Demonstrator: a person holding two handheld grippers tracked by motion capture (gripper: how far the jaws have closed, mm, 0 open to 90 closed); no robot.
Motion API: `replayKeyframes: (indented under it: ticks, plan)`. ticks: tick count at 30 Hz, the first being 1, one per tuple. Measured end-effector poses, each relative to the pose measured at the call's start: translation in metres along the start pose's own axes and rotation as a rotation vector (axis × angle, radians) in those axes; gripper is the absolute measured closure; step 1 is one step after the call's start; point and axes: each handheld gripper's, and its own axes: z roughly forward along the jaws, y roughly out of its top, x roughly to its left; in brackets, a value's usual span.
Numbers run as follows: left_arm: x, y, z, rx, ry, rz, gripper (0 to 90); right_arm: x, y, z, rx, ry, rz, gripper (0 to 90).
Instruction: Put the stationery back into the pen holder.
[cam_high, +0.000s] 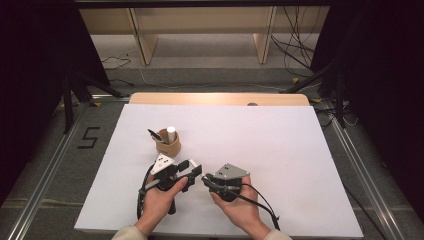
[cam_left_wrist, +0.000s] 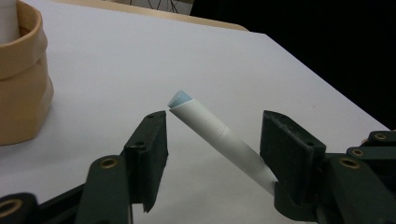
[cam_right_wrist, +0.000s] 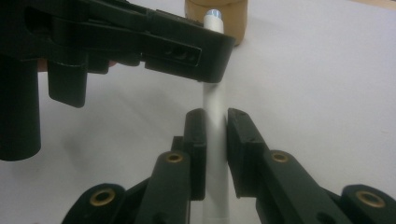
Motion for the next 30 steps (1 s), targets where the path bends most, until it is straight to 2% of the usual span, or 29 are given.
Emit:
replayKeyframes:
  ticks: [9, 11, 20, 24, 30]
  plan:
    - [0.0003, -0.0001, 0.0005, 0.005, -0.020, -0.032, 43.7, 0.0019, 0.0003, 0.0007, -0.011, -0.002, -0.007, 79.0]
    - [0.0000, 0.0000, 0.0009, 0.000, -0.025, -0.050, 44.2, 0.0027, 0.0004, 0.0009, -0.016, -0.001, -0.009, 79.0]
    - [-0.0025, -0.0014, 0.0032, 0.001, -0.051, -0.062, 47.8, 0.0071, 0.0018, 0.0016, -0.037, -0.003, -0.028, 79.0]
    - [-0.0028, -0.0010, 0.0026, -0.005, -0.059, -0.074, 54.0, 0.0084, 0.0034, 0.0008, -0.048, -0.003, -0.034, 79.0]
    - [-0.0032, 0.0018, -0.0011, -0.043, -0.078, -0.095, 63.4, 0.0090, 0.0052, -0.0002, -0.067, -0.007, -0.038, 79.0]
